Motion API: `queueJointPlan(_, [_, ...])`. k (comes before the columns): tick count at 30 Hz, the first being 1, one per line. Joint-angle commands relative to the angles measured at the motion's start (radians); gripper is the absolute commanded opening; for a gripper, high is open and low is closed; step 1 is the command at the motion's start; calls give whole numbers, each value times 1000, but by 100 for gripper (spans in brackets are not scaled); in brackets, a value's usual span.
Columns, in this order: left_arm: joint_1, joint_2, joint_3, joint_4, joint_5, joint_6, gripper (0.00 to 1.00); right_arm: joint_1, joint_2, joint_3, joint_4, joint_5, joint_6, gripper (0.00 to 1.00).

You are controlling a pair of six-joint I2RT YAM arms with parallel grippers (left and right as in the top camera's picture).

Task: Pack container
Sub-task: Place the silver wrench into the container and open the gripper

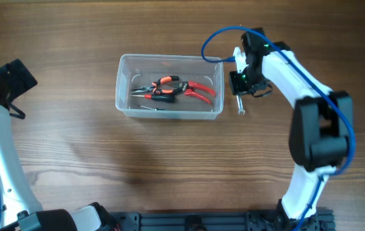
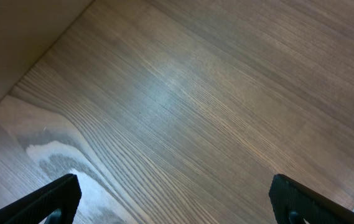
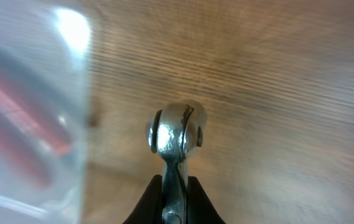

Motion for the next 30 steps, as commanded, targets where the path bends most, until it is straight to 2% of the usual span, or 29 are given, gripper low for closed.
queueJointPlan(1, [4,4,1,2,5,-10,100,50,-316,35,6,15,38,4])
queueJointPlan(3, [4,4,1,2,5,-10,100,95,-427,35,13,15,17,4])
queueJointPlan(5, [4,4,1,2,5,-10,100,195,-545,35,32,14,-76,4])
queueJointPlan(7, [4,4,1,2,5,-10,100,293,-584,35,36,15,-176,4])
queueJointPlan(11, [4,4,1,2,5,-10,100,496,-525,26,27,-11,-486,4])
queueJointPlan(12, [4,4,1,2,5,-10,100,516,-499,24,28,-7,-562,4])
queueJointPlan(13, [4,4,1,2,5,-10,100,531,-450,20,29,-7,-722,4])
queueJointPlan(15, [4,4,1,2,5,-10,100,526,-352,20,45,14,-879,4])
queueJointPlan(18, [4,4,1,2,5,-10,100,502,-217,20,113,85,-898,4])
queueJointPlan(20, [4,4,1,2,5,-10,100,478,-118,20,133,90,-975,4])
queueJointPlan(22, [4,4,1,2,5,-10,100,466,-54,20,150,91,-994,4])
queueJointPlan(29, [4,4,1,2,5,-10,100,433,16,20,174,40,-989,5])
queueJointPlan(30, [4,4,1,2,5,-10,100,433,16,20,175,41,-982,24])
